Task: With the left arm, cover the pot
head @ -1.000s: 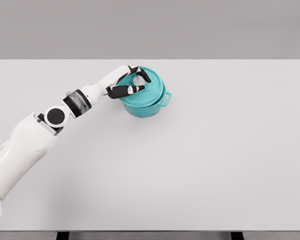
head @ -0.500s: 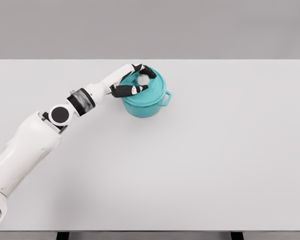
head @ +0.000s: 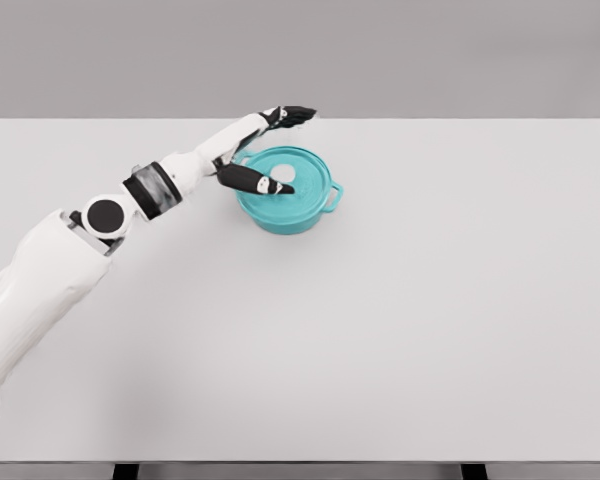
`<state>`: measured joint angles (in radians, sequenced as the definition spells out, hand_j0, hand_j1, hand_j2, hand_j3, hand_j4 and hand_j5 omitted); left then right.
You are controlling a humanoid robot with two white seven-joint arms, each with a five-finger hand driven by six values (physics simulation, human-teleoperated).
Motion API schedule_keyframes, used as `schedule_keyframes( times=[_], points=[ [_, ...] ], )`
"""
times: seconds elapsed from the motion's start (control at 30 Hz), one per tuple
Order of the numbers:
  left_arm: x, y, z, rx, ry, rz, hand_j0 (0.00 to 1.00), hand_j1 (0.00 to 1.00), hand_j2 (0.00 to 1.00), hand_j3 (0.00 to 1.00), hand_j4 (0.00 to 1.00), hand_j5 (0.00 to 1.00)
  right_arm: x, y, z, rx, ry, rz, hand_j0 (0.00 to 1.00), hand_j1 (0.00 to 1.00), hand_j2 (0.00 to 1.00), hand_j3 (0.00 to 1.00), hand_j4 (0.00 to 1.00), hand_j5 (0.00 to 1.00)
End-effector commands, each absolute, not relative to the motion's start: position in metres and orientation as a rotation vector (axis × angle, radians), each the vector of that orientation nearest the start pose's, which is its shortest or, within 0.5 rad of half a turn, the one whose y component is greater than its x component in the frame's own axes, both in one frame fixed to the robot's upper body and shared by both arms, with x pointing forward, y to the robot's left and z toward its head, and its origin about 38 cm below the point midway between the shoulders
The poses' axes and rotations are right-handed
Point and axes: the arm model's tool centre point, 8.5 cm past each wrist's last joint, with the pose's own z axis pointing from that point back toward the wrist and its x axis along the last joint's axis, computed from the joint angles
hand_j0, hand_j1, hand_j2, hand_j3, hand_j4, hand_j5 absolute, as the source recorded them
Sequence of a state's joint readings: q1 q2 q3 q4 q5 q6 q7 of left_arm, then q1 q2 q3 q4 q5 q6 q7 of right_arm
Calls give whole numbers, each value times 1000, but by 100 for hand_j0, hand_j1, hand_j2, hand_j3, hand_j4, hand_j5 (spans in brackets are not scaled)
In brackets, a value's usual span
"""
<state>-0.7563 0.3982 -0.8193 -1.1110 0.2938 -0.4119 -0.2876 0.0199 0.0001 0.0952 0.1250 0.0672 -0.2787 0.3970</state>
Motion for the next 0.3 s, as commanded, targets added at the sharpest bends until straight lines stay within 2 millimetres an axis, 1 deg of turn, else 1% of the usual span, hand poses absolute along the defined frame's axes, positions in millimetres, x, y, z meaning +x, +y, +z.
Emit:
schedule_keyframes(
  times=[0.0,0.03,0.07,0.1,0.13,0.17,0.23,0.27],
  points=[
    [487,183,192,-315,-1786,-1144,98,98,98,98,98,98,-32,-238,-252,332,-92,191,100,100,100,100,100,100],
    [479,198,207,-333,-1802,-1159,98,98,98,98,98,98,-32,-238,-252,331,-92,189,100,100,100,100,100,100],
    [469,223,215,-352,-1773,-1191,100,100,100,100,100,100,-32,-238,-252,332,-92,191,100,100,100,100,100,100],
    [447,256,205,-370,-1660,-1294,100,100,100,100,100,100,-32,-238,-252,331,-92,189,100,100,100,100,100,100],
    [425,289,196,-349,-1577,-1337,100,100,100,100,100,100,-32,-238,-252,331,-94,190,100,100,100,100,100,100],
    [405,317,191,-311,-1516,-1361,100,100,100,100,100,100,-33,-238,-252,331,-92,189,100,100,100,100,100,100],
    [386,353,197,-255,-1564,-1362,100,100,100,100,100,100,-32,-238,-252,332,-93,191,100,100,100,100,100,100],
    [381,362,194,-241,-1566,-1348,100,100,100,100,100,100,-33,-238,-252,332,-90,190,100,100,100,100,100,100]
  ],
)
